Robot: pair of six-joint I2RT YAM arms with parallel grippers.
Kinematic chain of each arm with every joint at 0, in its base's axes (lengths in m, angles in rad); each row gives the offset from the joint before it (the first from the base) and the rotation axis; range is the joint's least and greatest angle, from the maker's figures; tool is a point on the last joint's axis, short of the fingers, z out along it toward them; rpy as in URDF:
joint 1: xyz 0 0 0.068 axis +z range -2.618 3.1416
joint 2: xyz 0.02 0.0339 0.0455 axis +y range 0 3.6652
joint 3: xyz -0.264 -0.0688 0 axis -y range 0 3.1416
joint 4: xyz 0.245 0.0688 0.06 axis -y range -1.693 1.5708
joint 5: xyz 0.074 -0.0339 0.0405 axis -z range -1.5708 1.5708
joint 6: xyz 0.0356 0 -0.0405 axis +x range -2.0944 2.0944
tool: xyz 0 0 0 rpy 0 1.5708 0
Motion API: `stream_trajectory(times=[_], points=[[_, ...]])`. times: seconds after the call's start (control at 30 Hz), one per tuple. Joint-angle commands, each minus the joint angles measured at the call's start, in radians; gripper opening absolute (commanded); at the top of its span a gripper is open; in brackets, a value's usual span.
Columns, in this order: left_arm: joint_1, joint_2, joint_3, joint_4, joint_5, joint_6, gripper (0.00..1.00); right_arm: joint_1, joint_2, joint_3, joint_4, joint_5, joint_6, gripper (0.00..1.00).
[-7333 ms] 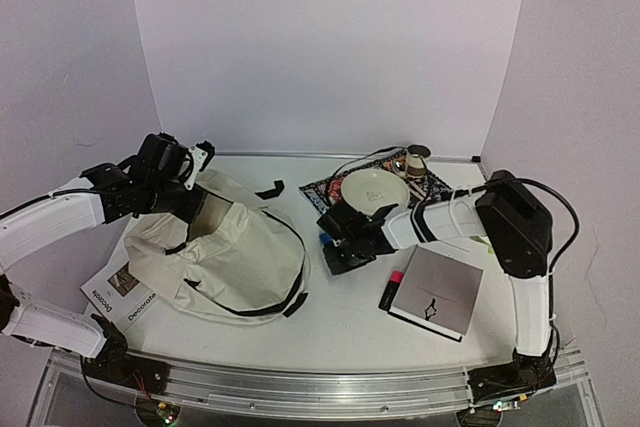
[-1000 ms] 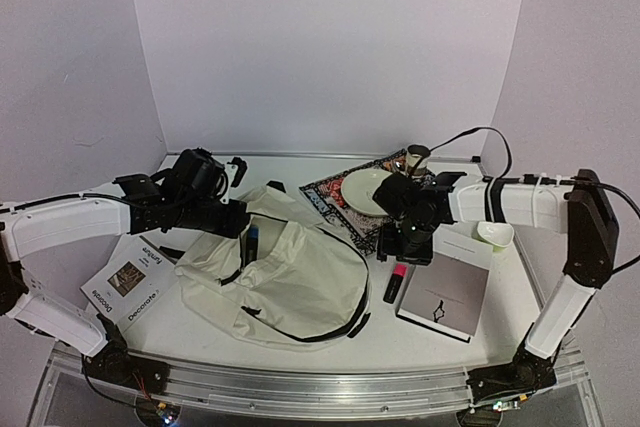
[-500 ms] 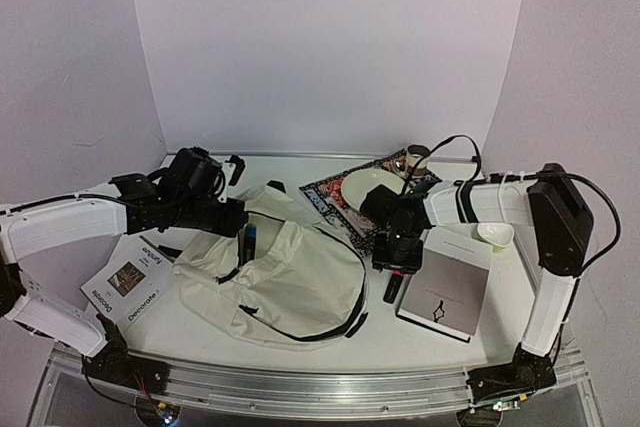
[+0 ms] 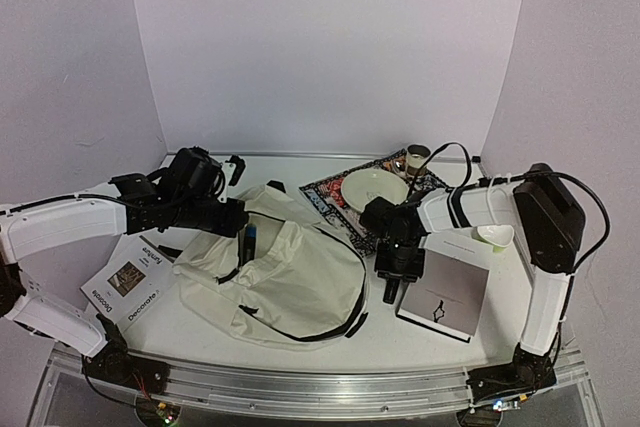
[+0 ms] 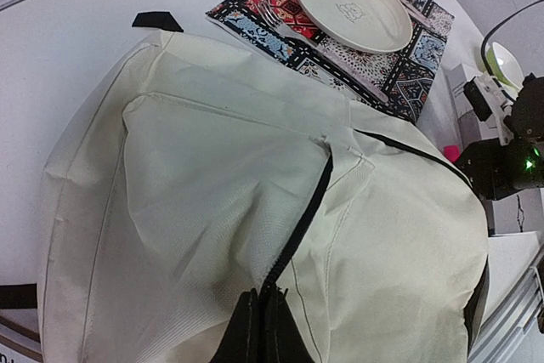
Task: Pack the student bag
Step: Pick up the glue stick from the center of the board.
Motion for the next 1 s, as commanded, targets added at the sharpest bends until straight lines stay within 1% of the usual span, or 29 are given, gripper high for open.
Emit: stream_trajectory(times=[0.0,0.13,0.27,0.4,0.7,0.83,0.97], points=[[0.005,-0.025,0.011,0.017,-0.002,-0.005,0.0,-0.002,0.034,-0.022,-0.039,-0.012,0.0,0.36],[0.005,-0.023,0.016,0.017,0.008,-0.005,0.0,-0.002,0.043,-0.034,0.003,-0.06,-0.015,0.26],[0.005,-0.013,0.019,0.015,0.019,-0.005,0.0,-0.002,0.018,-0.057,0.043,-0.086,-0.024,0.09],[0.004,-0.002,0.025,0.015,0.046,-0.006,0.0,-0.002,-0.043,-0.063,0.044,-0.06,-0.051,0.01],[0.004,0.013,0.055,0.015,0.088,-0.011,0.0,0.002,-0.234,-0.042,0.042,-0.054,-0.199,0.0],[0.003,0.04,0.076,0.015,0.095,-0.016,0.0,0.055,-0.247,0.026,0.046,-0.069,-0.269,0.0],[0.002,0.068,0.108,0.017,0.153,-0.019,0.0,0.139,-0.222,0.102,0.071,-0.09,-0.292,0.0]])
